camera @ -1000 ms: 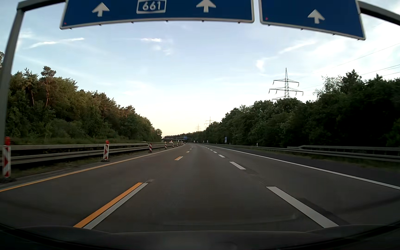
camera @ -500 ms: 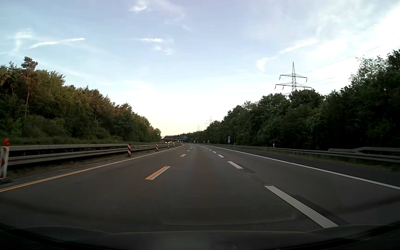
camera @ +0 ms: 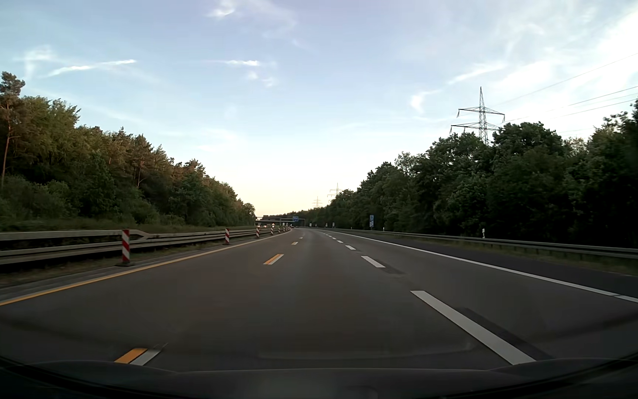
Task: Follow the waypoints while adhering to traffic rules and regulations
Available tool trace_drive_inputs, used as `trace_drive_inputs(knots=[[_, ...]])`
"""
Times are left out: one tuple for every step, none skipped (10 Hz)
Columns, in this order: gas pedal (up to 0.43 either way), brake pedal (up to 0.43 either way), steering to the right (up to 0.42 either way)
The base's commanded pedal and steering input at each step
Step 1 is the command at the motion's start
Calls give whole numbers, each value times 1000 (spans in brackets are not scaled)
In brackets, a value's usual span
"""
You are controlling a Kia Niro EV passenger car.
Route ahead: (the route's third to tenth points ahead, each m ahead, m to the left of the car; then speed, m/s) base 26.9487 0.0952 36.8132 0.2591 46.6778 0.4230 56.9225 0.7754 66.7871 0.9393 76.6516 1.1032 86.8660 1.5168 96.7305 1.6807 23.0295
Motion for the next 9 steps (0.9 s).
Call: trace_drive_inputs(knots=[[98,0,0],[98,0,0],[98,0,0],[98,0,0],[98,0,0],[98,0,0],[98,0,0],[98,0,0],[98,0,0]])
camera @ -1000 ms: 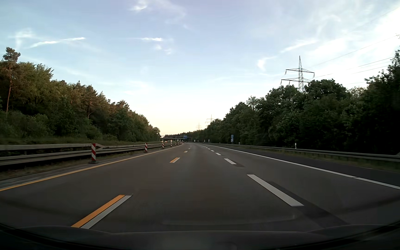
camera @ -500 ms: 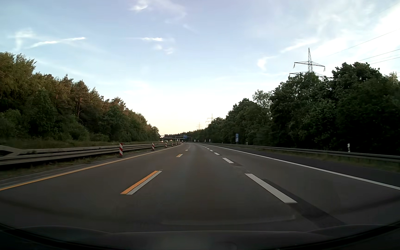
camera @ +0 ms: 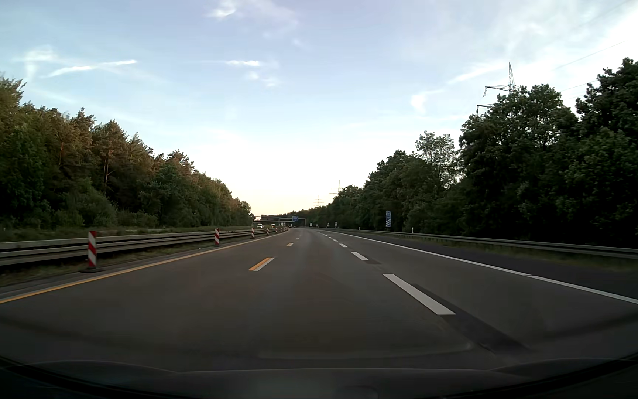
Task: Follow the waypoints while adhering to traffic rules and regulations
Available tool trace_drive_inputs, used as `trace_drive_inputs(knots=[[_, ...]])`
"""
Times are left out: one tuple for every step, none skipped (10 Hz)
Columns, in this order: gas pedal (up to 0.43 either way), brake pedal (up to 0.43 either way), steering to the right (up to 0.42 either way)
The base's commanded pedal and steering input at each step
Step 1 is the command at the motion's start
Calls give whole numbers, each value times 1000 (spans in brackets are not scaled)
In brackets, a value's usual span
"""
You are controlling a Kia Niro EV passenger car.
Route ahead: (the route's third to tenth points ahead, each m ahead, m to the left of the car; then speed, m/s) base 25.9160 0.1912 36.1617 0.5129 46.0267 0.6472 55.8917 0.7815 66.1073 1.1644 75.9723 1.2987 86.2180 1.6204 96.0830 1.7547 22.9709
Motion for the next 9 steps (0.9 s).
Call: trace_drive_inputs(knots=[[98,0,0],[98,0,0],[98,0,0],[98,0,0],[98,0,0],[98,0,-1],[98,0,-1],[98,0,-2],[98,0,-3]])
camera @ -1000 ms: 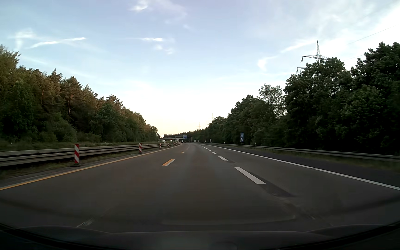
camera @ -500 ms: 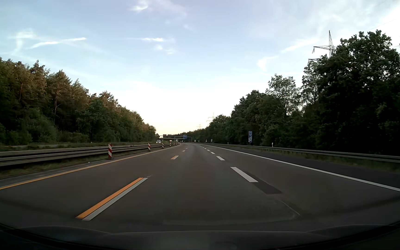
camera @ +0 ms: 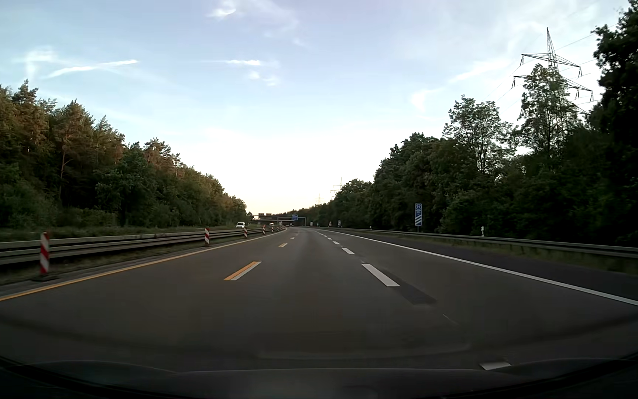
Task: Follow the waypoints while adhering to traffic rules and regulations
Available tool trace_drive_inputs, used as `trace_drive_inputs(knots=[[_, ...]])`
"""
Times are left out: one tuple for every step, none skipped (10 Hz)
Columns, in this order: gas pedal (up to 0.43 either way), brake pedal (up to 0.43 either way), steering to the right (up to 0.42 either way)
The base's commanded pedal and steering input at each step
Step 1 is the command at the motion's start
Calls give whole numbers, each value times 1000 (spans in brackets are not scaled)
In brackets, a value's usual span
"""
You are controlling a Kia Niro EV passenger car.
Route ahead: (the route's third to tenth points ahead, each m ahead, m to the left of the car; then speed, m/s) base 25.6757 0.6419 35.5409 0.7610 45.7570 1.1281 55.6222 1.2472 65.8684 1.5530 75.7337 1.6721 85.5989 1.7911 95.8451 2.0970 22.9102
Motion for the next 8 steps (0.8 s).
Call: trace_drive_inputs(knots=[[98,0,-3],[98,0,-3],[98,0,-3],[98,0,-3],[98,0,-3],[98,0,-3],[98,0,-3],[98,0,-4]])
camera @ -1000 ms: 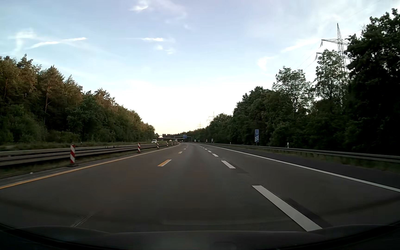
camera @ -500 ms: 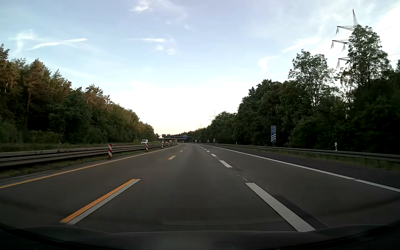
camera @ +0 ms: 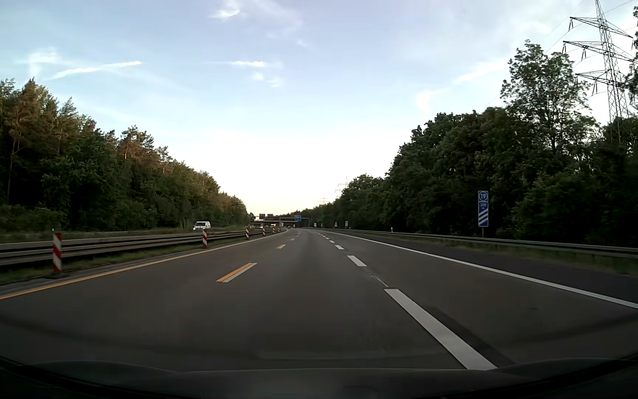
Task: Follow the waypoints while adhering to traffic rules and regulations
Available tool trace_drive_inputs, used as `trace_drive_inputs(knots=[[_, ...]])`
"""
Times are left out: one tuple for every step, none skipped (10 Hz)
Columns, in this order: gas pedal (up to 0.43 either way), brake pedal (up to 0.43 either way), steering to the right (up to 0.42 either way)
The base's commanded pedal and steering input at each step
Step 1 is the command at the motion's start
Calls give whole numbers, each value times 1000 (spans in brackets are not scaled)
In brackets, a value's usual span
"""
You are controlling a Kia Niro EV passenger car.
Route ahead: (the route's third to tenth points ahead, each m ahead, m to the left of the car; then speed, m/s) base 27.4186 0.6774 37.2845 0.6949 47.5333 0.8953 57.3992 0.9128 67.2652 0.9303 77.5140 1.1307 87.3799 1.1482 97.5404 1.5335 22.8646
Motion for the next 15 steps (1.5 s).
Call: trace_drive_inputs(knots=[[98,0,-3],[87,0,-3],[87,0,-3],[87,0,-3],[87,0,-3],[87,0,-3],[87,0,-3],[87,0,-3],[87,0,-3],[87,0,-3],[87,0,-3],[87,0,-3],[87,0,-3],[87,0,-3],[87,0,-3]])
